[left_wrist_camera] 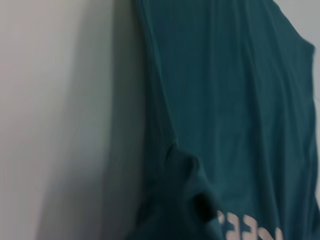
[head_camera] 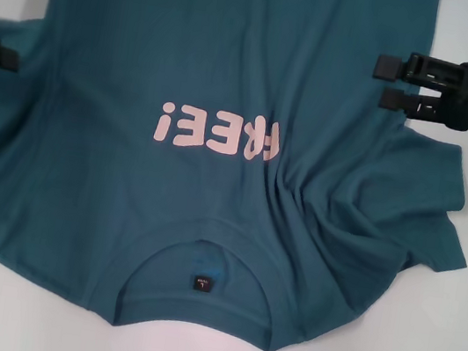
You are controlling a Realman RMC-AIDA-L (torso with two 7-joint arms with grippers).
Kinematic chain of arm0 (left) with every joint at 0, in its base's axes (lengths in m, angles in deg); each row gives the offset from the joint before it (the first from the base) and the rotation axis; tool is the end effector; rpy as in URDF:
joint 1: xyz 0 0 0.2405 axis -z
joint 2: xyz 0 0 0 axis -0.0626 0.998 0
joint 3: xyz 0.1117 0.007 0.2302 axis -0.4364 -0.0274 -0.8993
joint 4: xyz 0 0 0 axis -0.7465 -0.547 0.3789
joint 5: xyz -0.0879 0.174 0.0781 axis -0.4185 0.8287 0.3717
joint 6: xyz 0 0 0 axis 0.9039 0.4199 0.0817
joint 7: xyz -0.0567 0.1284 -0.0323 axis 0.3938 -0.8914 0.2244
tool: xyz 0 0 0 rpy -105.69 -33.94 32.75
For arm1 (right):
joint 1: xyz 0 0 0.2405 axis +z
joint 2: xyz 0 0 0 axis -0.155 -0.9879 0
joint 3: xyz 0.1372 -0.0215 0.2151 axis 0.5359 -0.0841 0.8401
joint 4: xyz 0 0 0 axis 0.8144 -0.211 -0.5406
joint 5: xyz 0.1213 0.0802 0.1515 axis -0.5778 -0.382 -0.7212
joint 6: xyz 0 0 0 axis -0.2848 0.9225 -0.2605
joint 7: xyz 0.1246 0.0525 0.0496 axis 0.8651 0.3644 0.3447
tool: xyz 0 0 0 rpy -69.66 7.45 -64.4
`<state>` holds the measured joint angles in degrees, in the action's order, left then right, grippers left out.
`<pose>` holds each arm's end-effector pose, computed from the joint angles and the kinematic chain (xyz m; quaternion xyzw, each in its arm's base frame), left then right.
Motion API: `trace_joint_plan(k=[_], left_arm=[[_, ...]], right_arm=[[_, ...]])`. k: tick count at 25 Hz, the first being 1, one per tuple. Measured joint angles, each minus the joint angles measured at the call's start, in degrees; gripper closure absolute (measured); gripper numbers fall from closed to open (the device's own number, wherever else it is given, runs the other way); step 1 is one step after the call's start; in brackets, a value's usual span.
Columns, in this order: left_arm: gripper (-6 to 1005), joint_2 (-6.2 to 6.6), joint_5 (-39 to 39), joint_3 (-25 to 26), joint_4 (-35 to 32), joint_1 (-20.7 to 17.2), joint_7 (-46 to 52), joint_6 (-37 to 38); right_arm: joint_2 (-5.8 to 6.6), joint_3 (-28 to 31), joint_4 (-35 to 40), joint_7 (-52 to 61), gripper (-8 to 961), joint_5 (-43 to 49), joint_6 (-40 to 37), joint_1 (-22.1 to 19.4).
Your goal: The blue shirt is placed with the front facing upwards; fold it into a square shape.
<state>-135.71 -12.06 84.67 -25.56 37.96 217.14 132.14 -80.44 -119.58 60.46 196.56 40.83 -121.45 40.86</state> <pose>-0.2858 0.3539 0.1071 -0.6954 -0.7004 -0.0906 0.1332 0.2724 0.3358 0.0361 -0.7402 0.6038 0.2959 0.0014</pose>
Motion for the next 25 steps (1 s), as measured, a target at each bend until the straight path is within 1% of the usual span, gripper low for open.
trace_joint_plan(k=[3,6,7,8,9,11,13,15,17,21,25], left_arm=[[997,-1.98,0.2,-1.87,2.6,0.13,1.8,0.43],[997,-5.14,2.07,-3.88,6.12,0.04,3.22,-0.71],[997,-6.45,3.47,-3.99,7.6,0.07,3.45,-1.54],[997,-7.36,4.52,-4.05,8.53,0.18,3.56,-2.04],[997,-8.17,5.46,-4.06,9.31,0.38,3.63,-2.61],[998,-9.07,6.24,-3.91,9.98,0.79,3.68,-3.32],[998,-9.29,6.18,-3.76,10.0,1.21,3.96,-3.72],[998,-9.23,6.19,-3.67,9.93,1.74,4.58,-3.92],[998,-9.06,6.62,-3.86,9.65,2.33,5.16,-3.99],[998,-8.32,8.41,-4.0,7.59,3.98,5.96,-4.22],[998,-8.15,10.78,-4.49,5.74,5.4,7.19,-6.15]], right_arm=[[-0.07,-0.07,-0.05,0.0,12,0.01,0.11,0.1],[-0.13,-0.04,-0.09,0.0,12,0.07,0.25,0.0],[-0.12,-0.03,-0.09,0.01,12,0.07,0.25,-0.05],[-0.1,-0.03,-0.09,0.05,12,0.05,0.24,-0.05],[-0.08,-0.02,-0.09,0.09,12,0.03,0.22,-0.05],[-0.08,-0.01,-0.09,0.14,12,-0.01,0.19,-0.04],[-0.08,0.0,-0.09,0.15,12,-0.01,0.19,-0.05],[-0.08,0.01,-0.09,0.16,12,0.05,0.31,-0.04],[-0.08,0.02,-0.09,0.17,12,0.08,0.38,-0.04],[-0.08,0.02,-0.17,0.18,12,0.05,0.44,-0.04],[-0.03,0.02,-0.52,0.18,12,0.0,0.48,-0.04]])
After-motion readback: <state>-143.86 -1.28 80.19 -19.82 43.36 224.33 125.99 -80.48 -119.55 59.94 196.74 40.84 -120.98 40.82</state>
